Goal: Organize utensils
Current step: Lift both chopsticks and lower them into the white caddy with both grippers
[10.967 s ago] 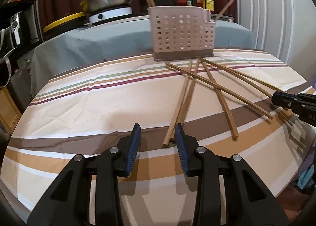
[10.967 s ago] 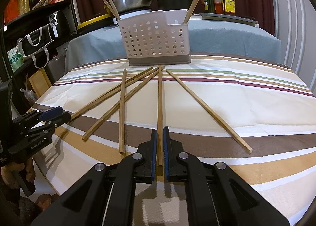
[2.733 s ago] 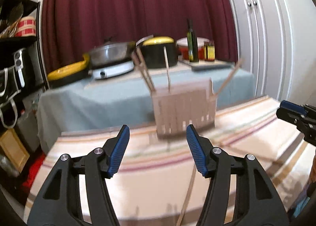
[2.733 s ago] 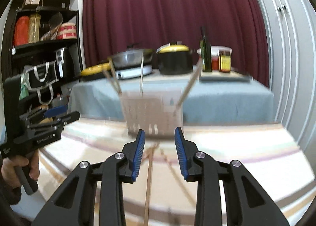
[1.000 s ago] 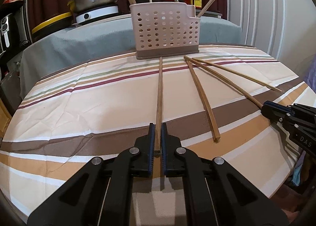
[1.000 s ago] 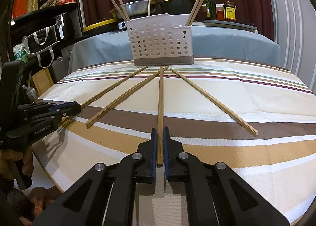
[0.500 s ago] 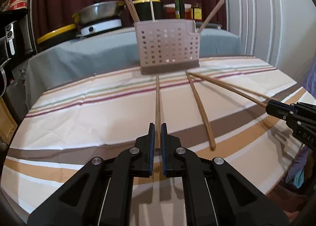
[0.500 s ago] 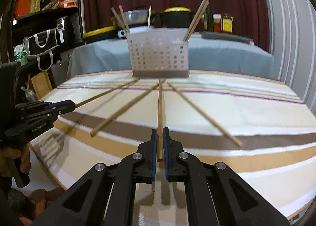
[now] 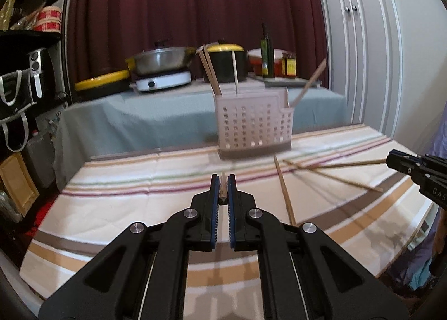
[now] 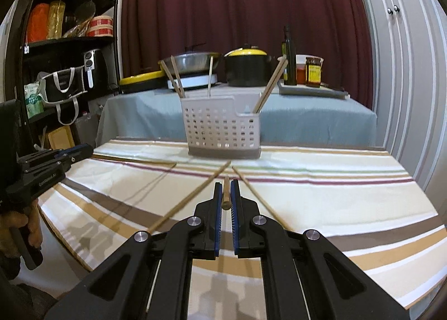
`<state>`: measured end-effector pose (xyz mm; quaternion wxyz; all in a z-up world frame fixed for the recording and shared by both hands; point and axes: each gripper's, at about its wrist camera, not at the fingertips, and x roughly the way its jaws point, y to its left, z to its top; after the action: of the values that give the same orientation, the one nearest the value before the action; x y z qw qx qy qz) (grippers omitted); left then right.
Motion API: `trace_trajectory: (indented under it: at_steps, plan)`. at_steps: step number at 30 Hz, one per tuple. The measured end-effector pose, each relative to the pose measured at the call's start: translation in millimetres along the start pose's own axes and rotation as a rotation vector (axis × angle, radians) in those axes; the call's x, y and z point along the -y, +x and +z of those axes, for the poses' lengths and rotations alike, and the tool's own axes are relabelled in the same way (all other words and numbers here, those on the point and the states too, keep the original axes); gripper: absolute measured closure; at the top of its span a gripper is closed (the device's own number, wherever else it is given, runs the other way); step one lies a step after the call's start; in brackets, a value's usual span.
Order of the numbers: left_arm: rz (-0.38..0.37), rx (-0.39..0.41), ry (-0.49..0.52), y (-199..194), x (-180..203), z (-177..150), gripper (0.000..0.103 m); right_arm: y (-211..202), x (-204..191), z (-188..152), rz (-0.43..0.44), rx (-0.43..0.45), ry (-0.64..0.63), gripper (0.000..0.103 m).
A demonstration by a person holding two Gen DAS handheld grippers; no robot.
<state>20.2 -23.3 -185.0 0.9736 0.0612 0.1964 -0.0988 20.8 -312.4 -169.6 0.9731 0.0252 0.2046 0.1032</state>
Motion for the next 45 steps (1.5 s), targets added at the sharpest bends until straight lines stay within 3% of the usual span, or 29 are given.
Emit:
trace_trajectory:
  at_steps: [6, 18, 34, 45]
  plan:
    - [0.003, 0.057, -0.014, -7.0, -7.6, 27.9, 0.097, -4.0, 4.9, 21.0, -0.004, 0.03, 0.013, 0.096]
    - [0.007, 0.106, -0.025, 29.5, -22.7, 83.8, 0.097, 22.6, 12.3, 71.2, -0.001, 0.068, -0.001, 0.096]
    - [0.015, 0.131, -0.025, 72.2, -21.5, 119.5, 0.097, 68.9, 19.7, 112.2, 0.01, 0.099, -0.02, 0.096]
    - [-0.037, 0.153, -0.028, 65.5, -18.6, 152.5, 0.097, 63.6, 22.8, 138.4, 0.046, 0.127, -0.002, 0.096]
